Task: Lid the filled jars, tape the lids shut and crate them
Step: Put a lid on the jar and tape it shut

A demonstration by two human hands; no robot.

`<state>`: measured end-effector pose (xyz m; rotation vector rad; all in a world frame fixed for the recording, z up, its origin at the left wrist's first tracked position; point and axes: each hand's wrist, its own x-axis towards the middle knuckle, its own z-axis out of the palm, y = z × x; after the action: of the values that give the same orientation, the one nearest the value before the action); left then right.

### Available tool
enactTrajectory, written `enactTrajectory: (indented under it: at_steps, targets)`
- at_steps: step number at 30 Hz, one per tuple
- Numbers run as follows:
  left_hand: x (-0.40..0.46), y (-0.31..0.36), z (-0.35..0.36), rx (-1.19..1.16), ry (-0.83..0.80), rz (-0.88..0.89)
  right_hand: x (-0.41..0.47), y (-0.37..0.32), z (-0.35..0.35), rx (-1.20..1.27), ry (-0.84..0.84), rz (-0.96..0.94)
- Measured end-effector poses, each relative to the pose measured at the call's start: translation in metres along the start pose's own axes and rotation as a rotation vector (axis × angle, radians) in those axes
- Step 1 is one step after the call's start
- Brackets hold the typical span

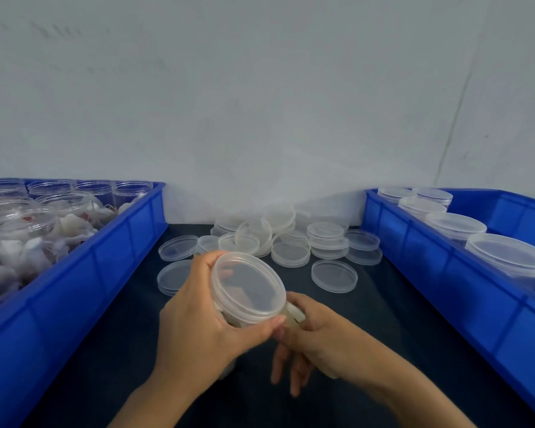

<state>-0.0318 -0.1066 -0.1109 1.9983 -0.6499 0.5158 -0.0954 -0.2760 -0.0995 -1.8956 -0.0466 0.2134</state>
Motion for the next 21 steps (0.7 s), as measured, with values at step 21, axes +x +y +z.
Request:
enactTrajectory:
  at_steps: [21]
  targets:
    - [0.003, -0.002, 0.000, 0.011, 0.062, 0.026, 0.006, 0.001, 0.012, -0.181, 0.371, -0.067]
